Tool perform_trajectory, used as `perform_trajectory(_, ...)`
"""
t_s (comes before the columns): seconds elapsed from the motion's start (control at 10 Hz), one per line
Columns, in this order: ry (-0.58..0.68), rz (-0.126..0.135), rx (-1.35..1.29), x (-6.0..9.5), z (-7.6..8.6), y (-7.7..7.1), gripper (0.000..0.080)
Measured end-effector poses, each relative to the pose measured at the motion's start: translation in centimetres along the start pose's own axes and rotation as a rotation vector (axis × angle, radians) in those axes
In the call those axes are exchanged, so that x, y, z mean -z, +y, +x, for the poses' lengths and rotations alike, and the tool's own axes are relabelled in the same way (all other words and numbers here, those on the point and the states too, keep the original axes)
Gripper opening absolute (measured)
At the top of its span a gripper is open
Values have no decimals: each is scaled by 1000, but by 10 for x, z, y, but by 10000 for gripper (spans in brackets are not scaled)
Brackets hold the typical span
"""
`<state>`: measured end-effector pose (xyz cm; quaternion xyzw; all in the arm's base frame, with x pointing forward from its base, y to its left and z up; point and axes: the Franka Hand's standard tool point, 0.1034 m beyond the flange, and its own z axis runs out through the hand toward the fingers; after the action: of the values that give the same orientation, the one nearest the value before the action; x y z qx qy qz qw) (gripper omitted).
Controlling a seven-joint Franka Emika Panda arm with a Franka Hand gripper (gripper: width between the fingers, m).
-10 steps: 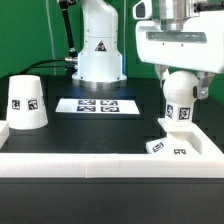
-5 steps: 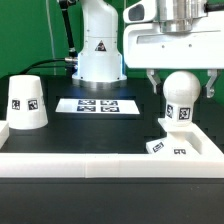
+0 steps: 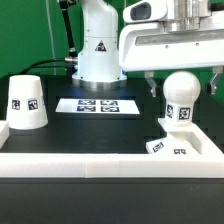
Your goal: Assemble lamp
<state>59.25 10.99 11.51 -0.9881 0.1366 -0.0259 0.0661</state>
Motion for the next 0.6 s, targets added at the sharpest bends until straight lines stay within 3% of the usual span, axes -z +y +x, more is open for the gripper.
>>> perform_trajectory(0.3,25,-1,48,3,-30,7,699)
perform_trajectory(0.6,28,-17,114,-4,-40,38,699)
